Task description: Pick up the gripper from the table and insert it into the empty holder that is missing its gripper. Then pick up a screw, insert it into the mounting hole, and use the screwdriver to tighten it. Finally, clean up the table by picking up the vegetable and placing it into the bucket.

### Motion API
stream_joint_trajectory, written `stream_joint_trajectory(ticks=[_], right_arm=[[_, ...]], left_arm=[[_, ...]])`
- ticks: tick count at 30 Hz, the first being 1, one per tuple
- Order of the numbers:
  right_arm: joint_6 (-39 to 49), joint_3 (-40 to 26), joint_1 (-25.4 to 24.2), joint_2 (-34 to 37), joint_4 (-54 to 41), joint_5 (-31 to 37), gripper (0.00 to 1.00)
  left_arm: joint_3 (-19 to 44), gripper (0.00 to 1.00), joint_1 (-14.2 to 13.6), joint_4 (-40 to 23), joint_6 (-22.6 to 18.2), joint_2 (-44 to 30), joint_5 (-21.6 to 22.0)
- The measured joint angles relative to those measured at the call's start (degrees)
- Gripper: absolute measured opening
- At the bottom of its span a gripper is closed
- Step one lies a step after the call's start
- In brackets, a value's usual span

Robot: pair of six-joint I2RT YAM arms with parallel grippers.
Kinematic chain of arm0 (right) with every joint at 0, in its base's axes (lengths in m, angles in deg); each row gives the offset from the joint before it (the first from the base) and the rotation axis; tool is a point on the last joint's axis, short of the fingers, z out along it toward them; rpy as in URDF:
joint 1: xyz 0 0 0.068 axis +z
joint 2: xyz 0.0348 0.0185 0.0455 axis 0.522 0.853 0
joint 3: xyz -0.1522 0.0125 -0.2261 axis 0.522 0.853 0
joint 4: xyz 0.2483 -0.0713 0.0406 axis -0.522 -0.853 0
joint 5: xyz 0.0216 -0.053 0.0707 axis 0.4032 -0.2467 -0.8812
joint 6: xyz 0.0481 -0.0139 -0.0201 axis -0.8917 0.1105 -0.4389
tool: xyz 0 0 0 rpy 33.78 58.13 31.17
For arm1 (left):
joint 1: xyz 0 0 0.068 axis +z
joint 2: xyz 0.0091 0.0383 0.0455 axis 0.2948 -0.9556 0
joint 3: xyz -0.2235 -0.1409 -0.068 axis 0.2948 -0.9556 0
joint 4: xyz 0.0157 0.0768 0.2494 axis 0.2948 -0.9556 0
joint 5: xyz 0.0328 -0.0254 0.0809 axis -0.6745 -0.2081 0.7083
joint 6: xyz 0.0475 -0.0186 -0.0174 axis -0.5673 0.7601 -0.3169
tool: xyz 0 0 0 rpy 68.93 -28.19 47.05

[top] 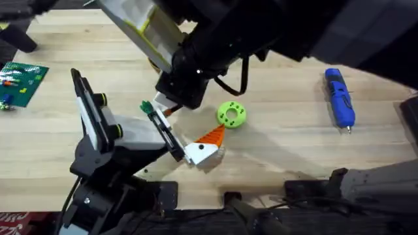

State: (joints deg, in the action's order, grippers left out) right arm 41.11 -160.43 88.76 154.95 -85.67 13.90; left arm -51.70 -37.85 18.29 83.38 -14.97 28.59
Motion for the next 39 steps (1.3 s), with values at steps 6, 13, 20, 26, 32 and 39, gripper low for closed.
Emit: stream_joint_trajectory(ticks=[6, 13, 20, 26, 32, 39], right_arm=[[0.02, 0.0, -0.09, 0.3, 0.27, 1.63, 0.007], [-0.03, 0.0, -0.09, 0.3, 0.25, 1.87, 0.007], [-0.05, -0.01, -0.09, 0.55, 0.13, 0.84, 0.008], [-0.05, -0.19, -0.12, 3.06, -1.5, 0.31, 0.007], [-0.05, -0.62, -0.14, 3.36, -1.82, 0.25, 0.008], [-0.23, -0.63, -0.15, 3.36, -1.84, 0.14, 0.053]], left_arm=[[0.0, 0.986, 0.0, 0.01, 0.0, 0.0, 0.02], [0.0, 0.986, 0.0, 0.01, 0.0, 0.0, 0.02], [0.0, 0.986, 0.0, 0.0, 0.0, -0.02, 0.02], [0.0, 0.986, 0.0, -0.09, 0.88, -0.09, 0.0], [0.0, 0.986, 0.0, -0.05, 1.27, -0.28, -0.03], [0.0, 0.986, 0.0, -0.05, 1.27, -0.28, 0.0]])
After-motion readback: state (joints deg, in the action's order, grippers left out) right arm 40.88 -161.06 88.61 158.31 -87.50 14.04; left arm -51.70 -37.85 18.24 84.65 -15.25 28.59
